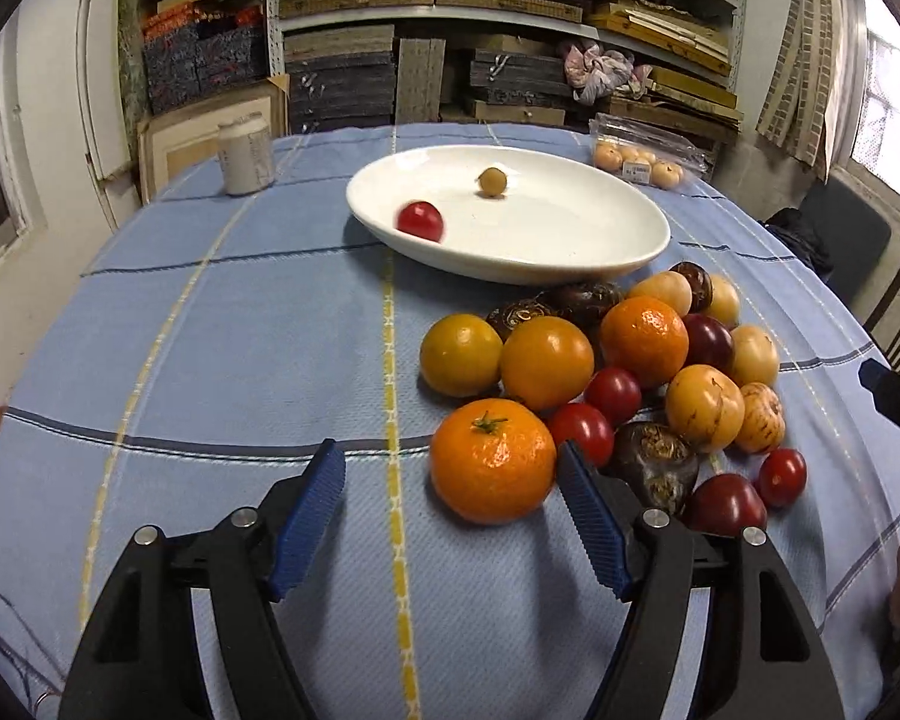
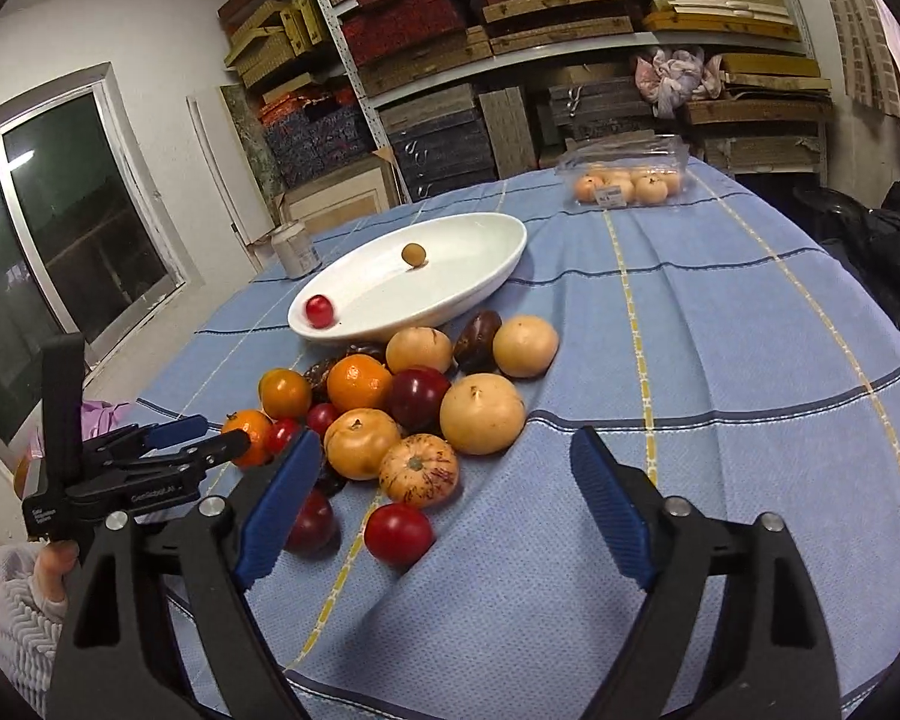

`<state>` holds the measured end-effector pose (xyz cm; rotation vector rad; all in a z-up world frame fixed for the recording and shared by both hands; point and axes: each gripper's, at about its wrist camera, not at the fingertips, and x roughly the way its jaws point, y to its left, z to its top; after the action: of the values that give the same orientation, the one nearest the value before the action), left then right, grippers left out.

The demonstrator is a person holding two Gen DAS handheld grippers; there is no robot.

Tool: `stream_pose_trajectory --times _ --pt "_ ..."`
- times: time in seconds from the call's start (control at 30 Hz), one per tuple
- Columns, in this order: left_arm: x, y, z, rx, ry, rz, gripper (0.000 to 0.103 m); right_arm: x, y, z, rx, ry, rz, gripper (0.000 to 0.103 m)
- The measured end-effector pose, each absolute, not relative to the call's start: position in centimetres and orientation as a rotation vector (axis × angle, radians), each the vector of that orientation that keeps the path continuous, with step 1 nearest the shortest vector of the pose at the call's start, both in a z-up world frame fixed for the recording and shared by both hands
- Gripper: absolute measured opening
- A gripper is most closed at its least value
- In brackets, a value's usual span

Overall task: Organize fruits
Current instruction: 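Grasp the mandarin with left tool while right tool grasps a red tomato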

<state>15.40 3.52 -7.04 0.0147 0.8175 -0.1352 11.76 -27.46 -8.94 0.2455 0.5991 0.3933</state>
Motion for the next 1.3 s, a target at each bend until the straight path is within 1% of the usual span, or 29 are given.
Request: stream_pose_trajectory --times 0.07,0.13,0.2,0.23,0.27,0.53,0.67,0.7,0.77,0.83,0.97,1.03,1.13,1.3 --pt "15.8 3.6 -7.3 0.005 0.829 -0.141 0.074 11.8 -27.4 -9.0 0.245 0.601 0.394 0.083" --pt "16.0 3.6 -7.5 0.000 0.838 -0.149 0.073 11.9 -27.4 -8.9 0.241 0.606 0.395 0.083" --pt "16.0 3.5 -7.5 0.006 0.835 -0.165 0.062 12.1 -27.2 -8.9 0.234 0.614 0.398 0.083" --pt "16.1 3.4 -7.6 0.010 0.840 -0.171 0.049 12.1 -27.1 -8.9 0.231 0.615 0.398 0.083" --pt "16.2 3.3 -7.8 0.019 0.848 -0.172 0.047 12.1 -27.0 -9.0 0.225 0.618 0.398 0.083" --pt "16.7 3.8 -7.9 0.015 0.853 -0.155 0.047 12.1 -26.1 -9.3 0.189 0.645 0.421 0.083" --pt "16.7 5.4 -7.8 -0.051 0.859 -0.126 0.047 12.3 -25.3 -9.7 0.155 0.681 0.438 0.083" --pt "16.7 5.8 -7.7 -0.068 0.857 -0.122 0.047 12.4 -25.2 -9.8 0.150 0.688 0.440 0.082" --pt "16.6 6.1 -7.5 -0.084 0.850 -0.122 0.047 12.6 -24.7 -10.0 0.128 0.710 0.450 0.075" --pt "16.5 6.2 -7.4 -0.085 0.846 -0.125 0.047 12.6 -23.9 -10.2 0.084 0.730 0.457 0.064" --pt "16.3 5.9 -7.4 -0.075 0.847 -0.134 0.047 12.5 -23.0 -10.5 0.028 0.754 0.456 0.061" --pt "16.2 5.8 -7.4 -0.070 0.844 -0.138 0.047 12.7 -23.0 -10.9 0.030 0.789 0.459 0.057" --pt "16.0 5.7 -7.3 -0.071 0.838 -0.144 0.047 13.1 -22.6 -11.9 0.025 0.866 0.496 0.042" --pt "15.7 5.7 -7.2 -0.074 0.835 -0.148 0.047 13.0 -22.2 -12.1 -0.003 0.877 0.493 0.042"
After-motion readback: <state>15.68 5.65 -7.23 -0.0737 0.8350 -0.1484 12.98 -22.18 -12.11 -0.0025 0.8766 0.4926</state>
